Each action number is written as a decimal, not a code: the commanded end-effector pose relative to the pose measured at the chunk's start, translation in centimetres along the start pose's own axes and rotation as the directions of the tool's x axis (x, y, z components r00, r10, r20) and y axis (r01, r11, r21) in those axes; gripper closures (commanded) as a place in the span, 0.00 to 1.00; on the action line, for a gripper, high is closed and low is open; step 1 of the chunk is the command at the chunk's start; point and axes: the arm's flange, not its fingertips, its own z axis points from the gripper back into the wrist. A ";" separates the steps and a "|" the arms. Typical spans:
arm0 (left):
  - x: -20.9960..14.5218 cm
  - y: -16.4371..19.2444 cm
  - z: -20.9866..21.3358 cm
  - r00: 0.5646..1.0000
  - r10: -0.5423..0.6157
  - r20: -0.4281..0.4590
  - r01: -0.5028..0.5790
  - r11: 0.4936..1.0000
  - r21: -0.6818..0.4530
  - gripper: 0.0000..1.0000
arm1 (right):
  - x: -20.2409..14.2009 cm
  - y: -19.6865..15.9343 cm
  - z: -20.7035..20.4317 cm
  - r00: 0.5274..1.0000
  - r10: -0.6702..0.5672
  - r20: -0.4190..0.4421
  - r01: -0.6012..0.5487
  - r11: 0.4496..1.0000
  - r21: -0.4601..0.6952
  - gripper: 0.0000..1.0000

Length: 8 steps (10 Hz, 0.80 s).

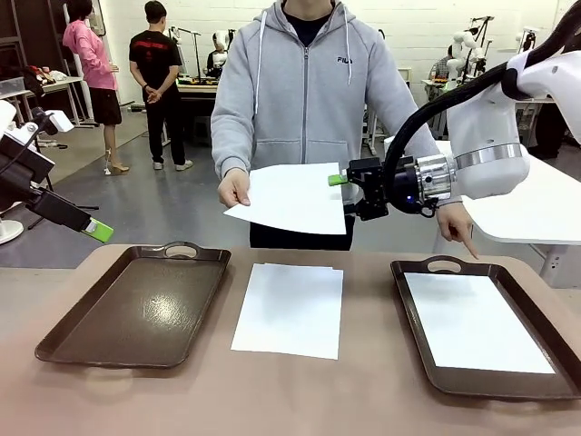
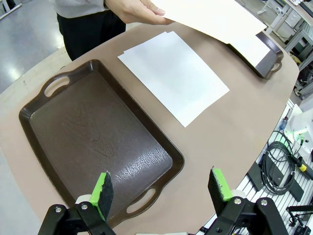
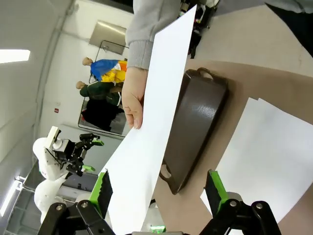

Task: Sort the A4 documents.
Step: Receive the A4 Paper.

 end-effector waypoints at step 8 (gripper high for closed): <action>0.0 0.1 0.0 1.000 0.002 0.003 -0.002 1.000 -0.007 0.00 | 0.5 0.2 -2.8 0.998 -0.066 -0.005 0.066 0.991 0.120 0.32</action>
